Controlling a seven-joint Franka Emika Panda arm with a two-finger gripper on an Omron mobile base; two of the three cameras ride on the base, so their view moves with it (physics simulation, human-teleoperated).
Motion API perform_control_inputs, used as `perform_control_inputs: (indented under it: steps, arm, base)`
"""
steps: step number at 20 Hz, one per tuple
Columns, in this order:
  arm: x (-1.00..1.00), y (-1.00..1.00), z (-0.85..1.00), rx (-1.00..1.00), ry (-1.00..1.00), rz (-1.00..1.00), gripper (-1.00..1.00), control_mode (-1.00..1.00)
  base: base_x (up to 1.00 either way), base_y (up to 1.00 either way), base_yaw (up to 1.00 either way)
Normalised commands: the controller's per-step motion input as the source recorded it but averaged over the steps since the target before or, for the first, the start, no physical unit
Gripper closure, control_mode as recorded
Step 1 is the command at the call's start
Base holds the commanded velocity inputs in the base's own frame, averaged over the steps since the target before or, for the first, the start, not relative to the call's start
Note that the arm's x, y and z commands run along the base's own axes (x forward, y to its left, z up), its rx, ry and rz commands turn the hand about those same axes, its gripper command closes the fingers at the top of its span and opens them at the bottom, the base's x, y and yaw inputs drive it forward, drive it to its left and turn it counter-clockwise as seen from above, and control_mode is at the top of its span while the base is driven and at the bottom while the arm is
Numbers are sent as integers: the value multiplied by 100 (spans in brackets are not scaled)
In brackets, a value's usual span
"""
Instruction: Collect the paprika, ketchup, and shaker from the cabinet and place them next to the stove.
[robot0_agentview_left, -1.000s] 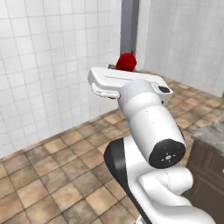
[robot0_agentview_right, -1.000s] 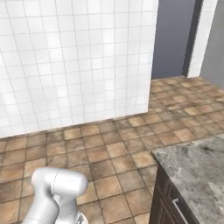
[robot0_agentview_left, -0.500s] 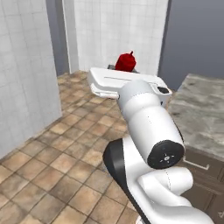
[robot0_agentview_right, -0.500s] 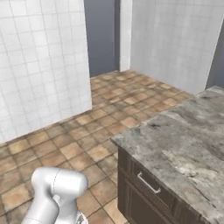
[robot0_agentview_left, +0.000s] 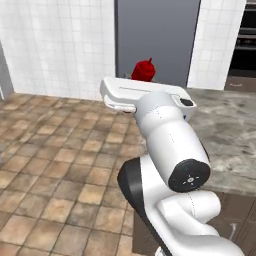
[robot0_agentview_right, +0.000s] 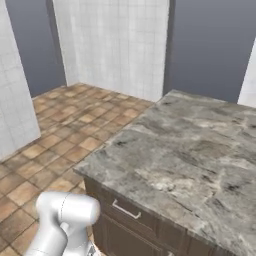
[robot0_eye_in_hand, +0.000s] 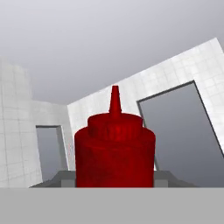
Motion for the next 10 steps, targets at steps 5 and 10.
perform_control_inputs:
  steps: [5, 10]
  arm:
    - [0, 0, 0, 0, 0, 0, 100, 100]
    - [0, 0, 0, 0, 0, 0, 100, 100]
  base:
    - [83, 17, -52]
    - [63, 53, -54]
